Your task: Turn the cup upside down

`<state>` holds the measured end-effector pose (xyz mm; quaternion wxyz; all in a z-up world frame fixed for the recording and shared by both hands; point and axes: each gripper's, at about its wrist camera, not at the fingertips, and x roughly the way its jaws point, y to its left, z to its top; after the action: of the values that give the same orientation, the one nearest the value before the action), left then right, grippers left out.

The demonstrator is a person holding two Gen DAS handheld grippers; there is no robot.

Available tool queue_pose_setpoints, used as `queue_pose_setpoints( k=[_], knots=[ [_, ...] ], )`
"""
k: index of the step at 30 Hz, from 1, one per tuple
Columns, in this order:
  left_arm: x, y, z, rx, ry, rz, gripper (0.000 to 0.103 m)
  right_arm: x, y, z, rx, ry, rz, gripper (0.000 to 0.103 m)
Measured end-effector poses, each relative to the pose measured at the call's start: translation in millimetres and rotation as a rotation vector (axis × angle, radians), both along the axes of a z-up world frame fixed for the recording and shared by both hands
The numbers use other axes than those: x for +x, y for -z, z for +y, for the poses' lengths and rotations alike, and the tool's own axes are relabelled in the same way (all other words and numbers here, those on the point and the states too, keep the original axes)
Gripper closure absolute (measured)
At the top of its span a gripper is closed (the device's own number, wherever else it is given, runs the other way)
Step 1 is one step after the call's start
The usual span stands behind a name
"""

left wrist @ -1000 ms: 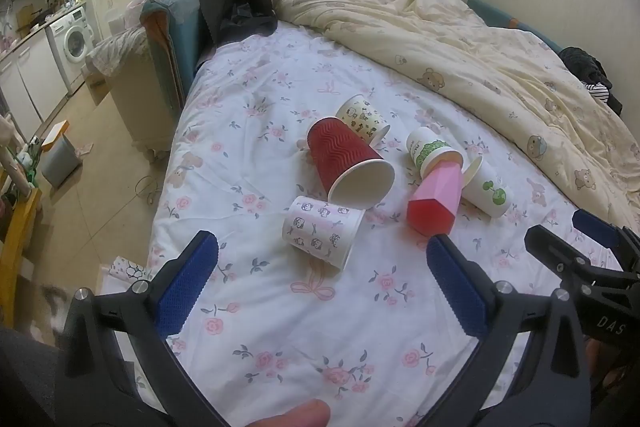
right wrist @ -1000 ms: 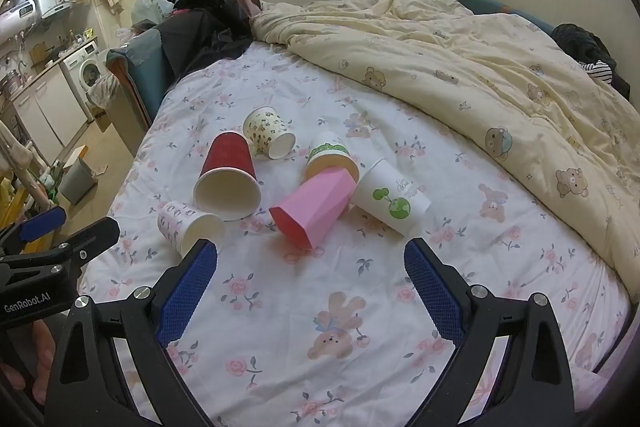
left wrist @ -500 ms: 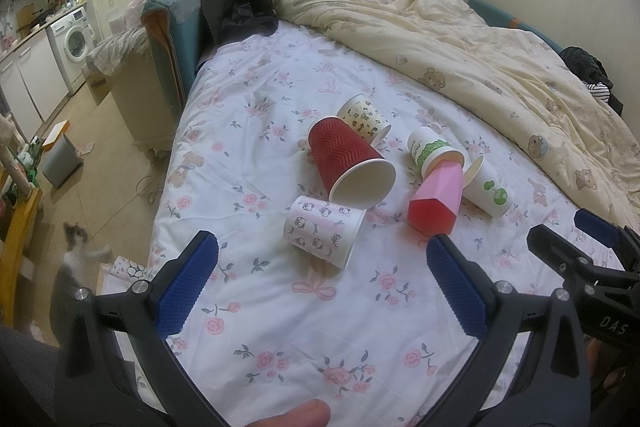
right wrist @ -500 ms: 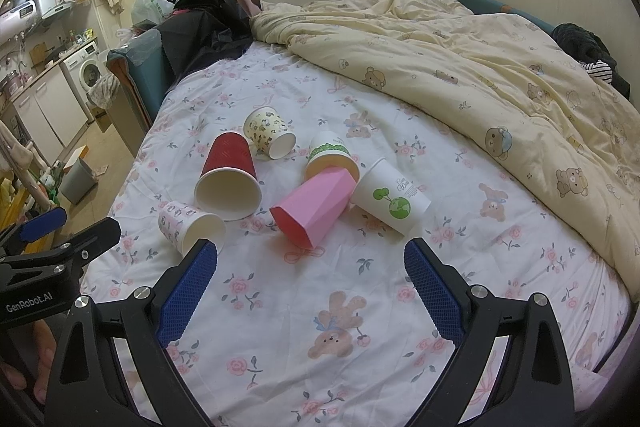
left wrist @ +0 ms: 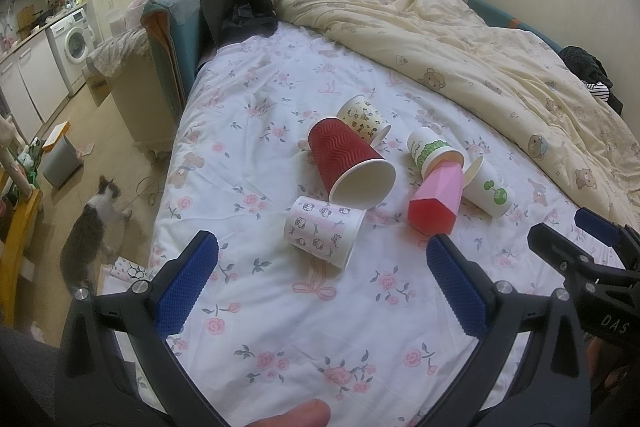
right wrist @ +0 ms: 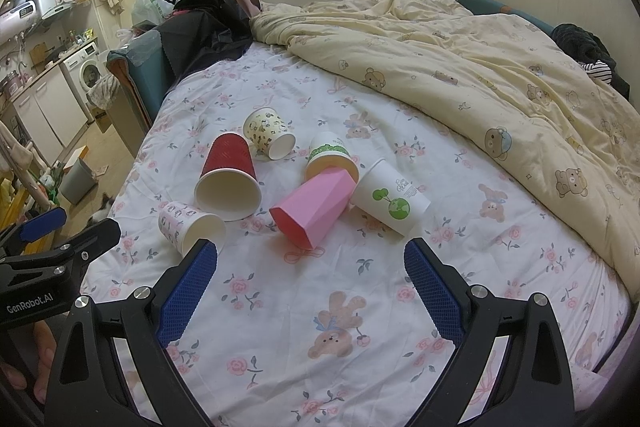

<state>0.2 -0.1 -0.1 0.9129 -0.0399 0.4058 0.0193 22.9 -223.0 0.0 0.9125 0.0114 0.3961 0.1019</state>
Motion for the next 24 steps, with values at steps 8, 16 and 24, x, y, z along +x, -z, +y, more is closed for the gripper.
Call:
queue_pose_setpoints(
  k=[8,16,24],
  knots=[
    [0.3,-0.2,-0.3,0.002,0.0,-0.003,0.0,0.2,-0.3,-0.1,0.0,0.0,0.001,0.006],
    [-1.5,-1.7,-2.0,0.002,0.001,-0.003,0.0,0.2,-0.2,-0.1,0.0,0.001,0.0,0.006],
    [-1.8,-1.9,-2.1,0.0,0.0,-0.002,0.0,-0.5,-0.1,-1.6,0.0,0.001,0.0,0.006]
  ],
)
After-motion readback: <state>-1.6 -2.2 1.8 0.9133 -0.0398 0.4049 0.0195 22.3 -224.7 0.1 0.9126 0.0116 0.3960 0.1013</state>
